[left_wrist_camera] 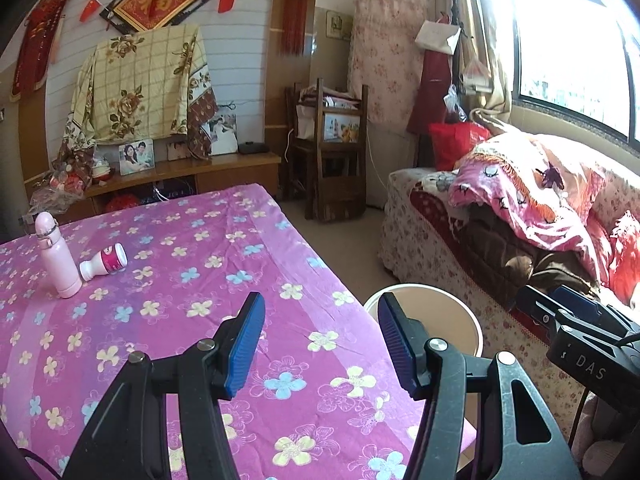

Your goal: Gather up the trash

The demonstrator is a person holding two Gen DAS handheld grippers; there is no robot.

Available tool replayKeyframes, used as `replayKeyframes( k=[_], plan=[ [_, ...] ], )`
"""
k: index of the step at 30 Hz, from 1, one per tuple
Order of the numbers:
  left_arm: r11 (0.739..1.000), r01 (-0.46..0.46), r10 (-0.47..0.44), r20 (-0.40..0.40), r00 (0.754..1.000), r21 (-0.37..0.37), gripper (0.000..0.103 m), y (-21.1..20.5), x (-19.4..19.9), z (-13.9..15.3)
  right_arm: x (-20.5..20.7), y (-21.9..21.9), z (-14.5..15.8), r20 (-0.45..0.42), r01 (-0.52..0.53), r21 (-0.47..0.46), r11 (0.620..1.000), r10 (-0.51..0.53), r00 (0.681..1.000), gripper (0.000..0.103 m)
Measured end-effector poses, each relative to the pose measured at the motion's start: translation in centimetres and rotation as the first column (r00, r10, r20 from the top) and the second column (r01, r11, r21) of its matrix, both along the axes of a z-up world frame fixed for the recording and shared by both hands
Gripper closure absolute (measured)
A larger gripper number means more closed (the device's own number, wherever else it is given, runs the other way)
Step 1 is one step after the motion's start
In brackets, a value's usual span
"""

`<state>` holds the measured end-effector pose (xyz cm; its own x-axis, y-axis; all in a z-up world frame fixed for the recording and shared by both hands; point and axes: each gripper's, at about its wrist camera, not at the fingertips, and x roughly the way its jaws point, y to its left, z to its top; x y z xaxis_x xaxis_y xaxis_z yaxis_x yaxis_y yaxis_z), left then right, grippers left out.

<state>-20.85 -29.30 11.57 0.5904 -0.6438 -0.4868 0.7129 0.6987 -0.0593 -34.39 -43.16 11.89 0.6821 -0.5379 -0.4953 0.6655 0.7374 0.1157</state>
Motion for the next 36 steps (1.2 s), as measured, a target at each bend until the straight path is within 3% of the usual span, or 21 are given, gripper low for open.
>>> replayKeyframes(
  k=[12, 36],
  plan=[
    [1.0, -0.006, 0.007, 0.027, 1.0, -0.02, 0.043, 0.7, -0.9, 0.6, -0.8, 1.2, 1.5, 0.016, 0.019, -0.052, 0.998, -0.018, 1.0, 0.031],
    [1.0, 0.001, -0.001, 0.038, 0.999, -0.014, 0.043, 0.7, -1.4, 0.6, -0.3, 1.1, 1.4, -0.007, 0.0, -0.048, 0.999, 0.0, 1.0, 0.03]
  ],
)
